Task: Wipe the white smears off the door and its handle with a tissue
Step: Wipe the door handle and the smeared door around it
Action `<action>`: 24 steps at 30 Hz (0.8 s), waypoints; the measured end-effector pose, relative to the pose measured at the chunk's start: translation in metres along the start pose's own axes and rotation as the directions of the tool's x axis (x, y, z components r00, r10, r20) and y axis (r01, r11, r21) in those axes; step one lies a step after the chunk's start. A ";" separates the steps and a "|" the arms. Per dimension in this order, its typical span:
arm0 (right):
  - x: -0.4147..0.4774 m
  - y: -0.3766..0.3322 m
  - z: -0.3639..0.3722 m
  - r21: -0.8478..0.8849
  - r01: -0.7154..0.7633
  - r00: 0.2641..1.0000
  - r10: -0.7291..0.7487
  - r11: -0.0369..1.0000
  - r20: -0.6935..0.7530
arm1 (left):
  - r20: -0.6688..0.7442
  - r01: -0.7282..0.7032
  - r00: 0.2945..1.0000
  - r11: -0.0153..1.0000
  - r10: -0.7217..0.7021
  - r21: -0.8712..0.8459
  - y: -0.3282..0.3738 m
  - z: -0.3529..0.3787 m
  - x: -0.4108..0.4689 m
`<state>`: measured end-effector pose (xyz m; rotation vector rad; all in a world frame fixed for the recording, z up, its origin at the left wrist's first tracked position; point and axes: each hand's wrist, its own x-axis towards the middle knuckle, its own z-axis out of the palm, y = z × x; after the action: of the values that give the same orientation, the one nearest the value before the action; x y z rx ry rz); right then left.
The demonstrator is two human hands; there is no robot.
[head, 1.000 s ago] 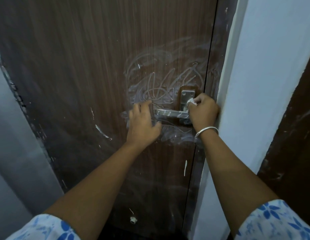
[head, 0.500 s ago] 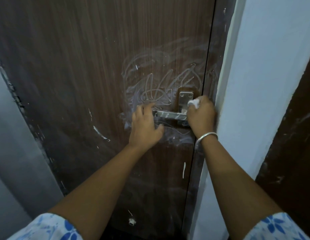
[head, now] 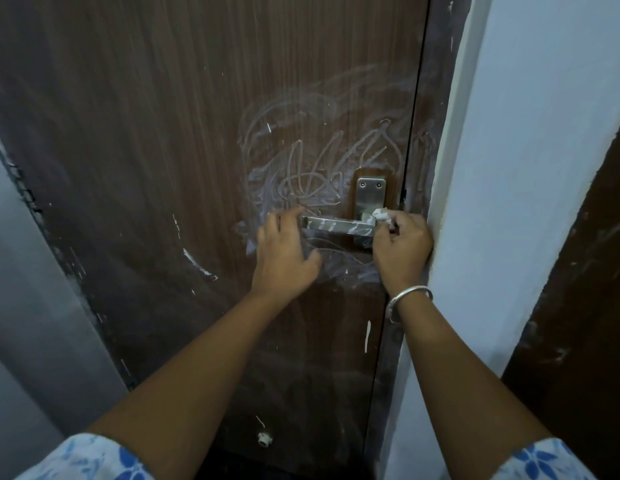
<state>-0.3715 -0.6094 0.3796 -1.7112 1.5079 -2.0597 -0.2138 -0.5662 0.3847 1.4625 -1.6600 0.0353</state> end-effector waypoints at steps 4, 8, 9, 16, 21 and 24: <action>-0.014 0.007 0.001 -0.008 -0.024 1.000 0.024 1.000 -0.004 | -0.004 0.020 1.000 1.000 -0.020 -0.010 0.000 0.003 0.000; -0.010 0.003 0.000 0.049 -0.040 0.999 0.042 0.998 -0.030 | -0.012 0.002 1.000 1.000 -0.002 -0.016 0.003 0.005 -0.003; -0.008 0.001 0.000 0.060 -0.020 0.999 0.023 0.998 -0.041 | -0.014 -0.006 1.000 1.000 0.006 -0.014 0.003 0.004 -0.003; -0.021 0.007 0.005 0.130 -0.217 0.974 0.223 0.968 -0.036 | -0.027 -0.005 1.000 1.000 0.005 -0.010 0.004 0.000 -0.003; -0.046 -0.006 0.028 0.748 -0.624 0.631 0.712 0.229 0.308 | -0.047 -0.013 0.999 1.000 0.013 -0.017 0.008 -0.002 -0.008; -0.049 -0.021 0.041 0.817 -0.557 0.501 0.723 -0.151 0.475 | -0.097 -0.022 0.995 1.000 0.020 -0.021 0.006 -0.010 -0.007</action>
<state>-0.3108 -0.5945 0.3552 -0.1138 0.4785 -1.6877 -0.2130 -0.5536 0.3898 1.4049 -1.5928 0.0975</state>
